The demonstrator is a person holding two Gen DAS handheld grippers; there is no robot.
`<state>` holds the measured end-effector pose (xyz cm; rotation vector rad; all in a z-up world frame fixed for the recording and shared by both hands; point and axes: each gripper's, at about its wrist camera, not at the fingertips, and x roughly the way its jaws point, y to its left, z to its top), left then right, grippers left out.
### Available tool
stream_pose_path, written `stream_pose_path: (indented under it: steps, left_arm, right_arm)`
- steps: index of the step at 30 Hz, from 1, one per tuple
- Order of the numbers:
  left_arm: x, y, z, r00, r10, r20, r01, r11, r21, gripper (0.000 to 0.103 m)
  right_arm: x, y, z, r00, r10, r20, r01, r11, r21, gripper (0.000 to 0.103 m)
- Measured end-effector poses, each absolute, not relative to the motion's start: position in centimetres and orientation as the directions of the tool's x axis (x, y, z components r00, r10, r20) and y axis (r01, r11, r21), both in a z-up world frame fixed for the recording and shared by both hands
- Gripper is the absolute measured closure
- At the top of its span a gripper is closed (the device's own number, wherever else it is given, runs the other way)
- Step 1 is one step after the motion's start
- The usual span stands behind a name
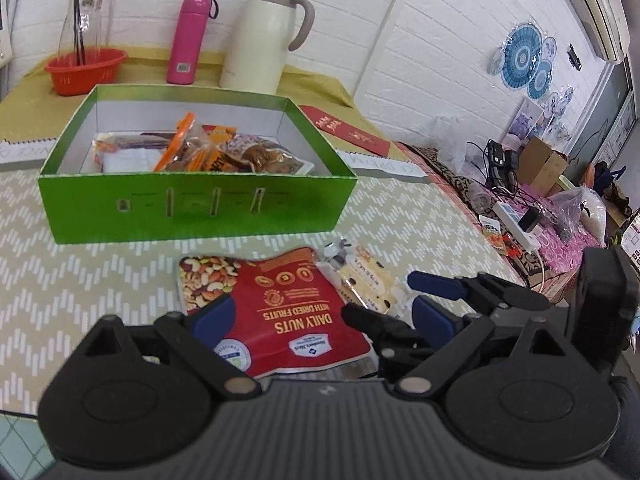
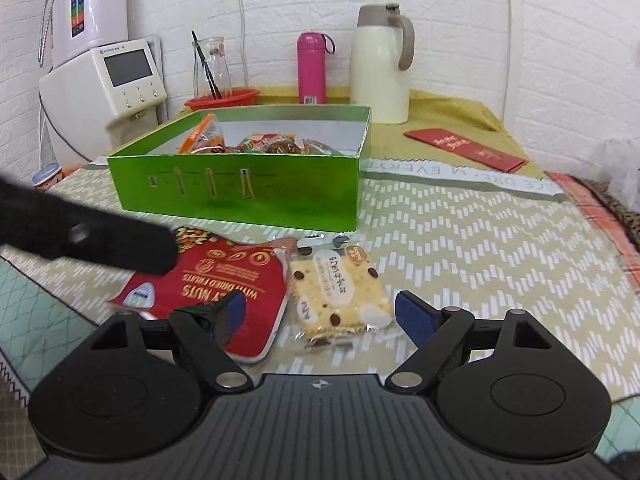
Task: Organize snacks
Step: 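Move the right gripper to the cream biscuit packet and grasp it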
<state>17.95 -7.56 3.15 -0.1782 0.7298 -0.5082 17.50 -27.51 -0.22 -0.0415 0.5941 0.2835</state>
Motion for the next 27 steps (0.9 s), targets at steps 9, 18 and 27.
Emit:
stream_pose_path:
  steps: [9,18,27]
  left_arm:
    - [17.9,-7.7,3.2,0.6,-0.538,-0.592,0.433,0.841,-0.324,0.01]
    - [17.1,-12.5,2.1,0.497,-0.643,-0.583,0.584,0.745,-0.323,0.01]
    - [18.3,-16.5,0.5,0.415,-0.67,-0.616,0.648,0.693,-0.317,0.016]
  right_arm:
    - [17.0,-29.1,-1.0,0.766,0.262,-0.587,-0.304,0.952,0.029,0.002]
    - [10.6,-31.1,-0.6,0.779,0.264,-0.569,-0.316,0.949,0.008,0.0]
    - [7.3,-31.8,-1.2,0.804,0.198,-0.561,-0.164,0.98,0.111,0.0]
